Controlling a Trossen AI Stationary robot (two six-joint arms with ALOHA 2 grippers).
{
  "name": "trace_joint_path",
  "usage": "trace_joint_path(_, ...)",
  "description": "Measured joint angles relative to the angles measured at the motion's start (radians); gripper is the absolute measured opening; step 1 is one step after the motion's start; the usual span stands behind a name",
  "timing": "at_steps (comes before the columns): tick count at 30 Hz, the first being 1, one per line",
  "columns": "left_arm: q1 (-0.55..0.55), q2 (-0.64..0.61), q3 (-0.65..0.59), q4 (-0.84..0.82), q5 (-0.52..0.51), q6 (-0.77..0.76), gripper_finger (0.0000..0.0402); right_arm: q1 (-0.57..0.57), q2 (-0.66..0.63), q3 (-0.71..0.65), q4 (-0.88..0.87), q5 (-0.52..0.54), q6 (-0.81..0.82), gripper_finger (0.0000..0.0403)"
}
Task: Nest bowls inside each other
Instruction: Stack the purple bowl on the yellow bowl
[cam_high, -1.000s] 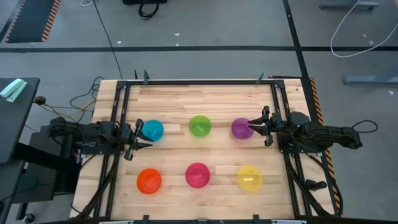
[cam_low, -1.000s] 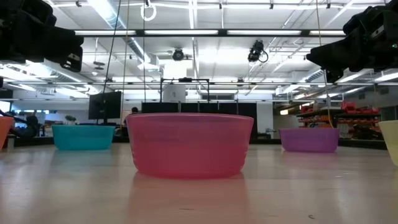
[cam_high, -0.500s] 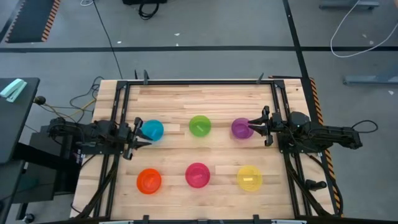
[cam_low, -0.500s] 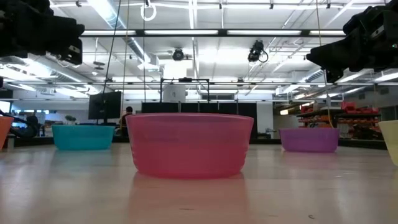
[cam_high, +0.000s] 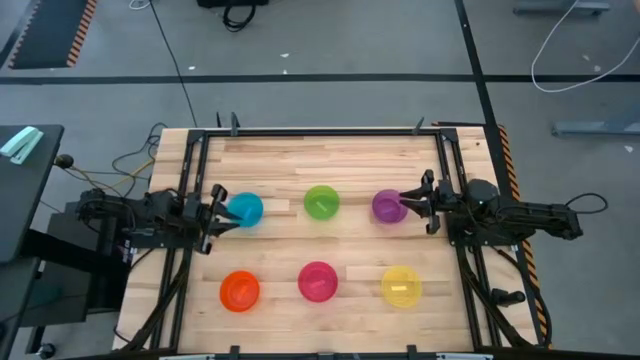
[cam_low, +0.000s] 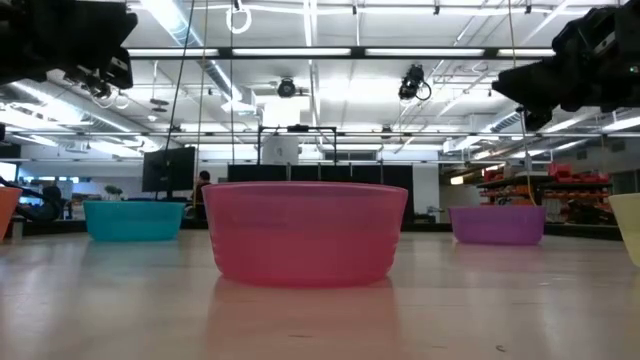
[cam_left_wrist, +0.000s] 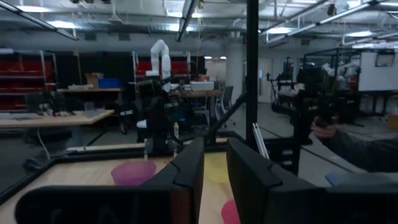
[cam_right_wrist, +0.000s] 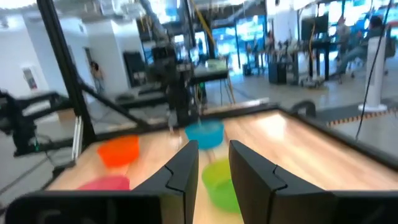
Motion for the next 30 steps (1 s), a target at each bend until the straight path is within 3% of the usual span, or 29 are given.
trace_joint_path(5, 0.0, 0.001, 0.009, -0.008, -0.08, -0.001, 0.0069, 0.0, 0.0, 0.055, -0.012, 0.0, -0.001, 0.0099)
trace_joint_path(12, 0.002, 0.032, 0.107, -0.112, -0.217, 0.002, 0.007, 0.0, 0.077, 0.248, -0.254, 0.071, 0.028, 0.0099)
trace_joint_path(18, 0.034, 0.132, 0.216, -0.244, -0.355, -0.032, 0.0065, 0.0, 0.259, 0.422, -0.401, 0.165, 0.082, 0.0099)
trace_joint_path(24, 0.08, 0.264, 0.307, -0.32, -0.36, -0.111, 0.0067, -0.005, 0.493, 0.595, -0.565, 0.222, 0.124, 0.0099)
trace_joint_path(30, 0.119, 0.384, 0.366, -0.386, -0.357, -0.172, 0.007, -0.083, 0.716, 0.744, -0.777, 0.243, 0.193, 0.0099)
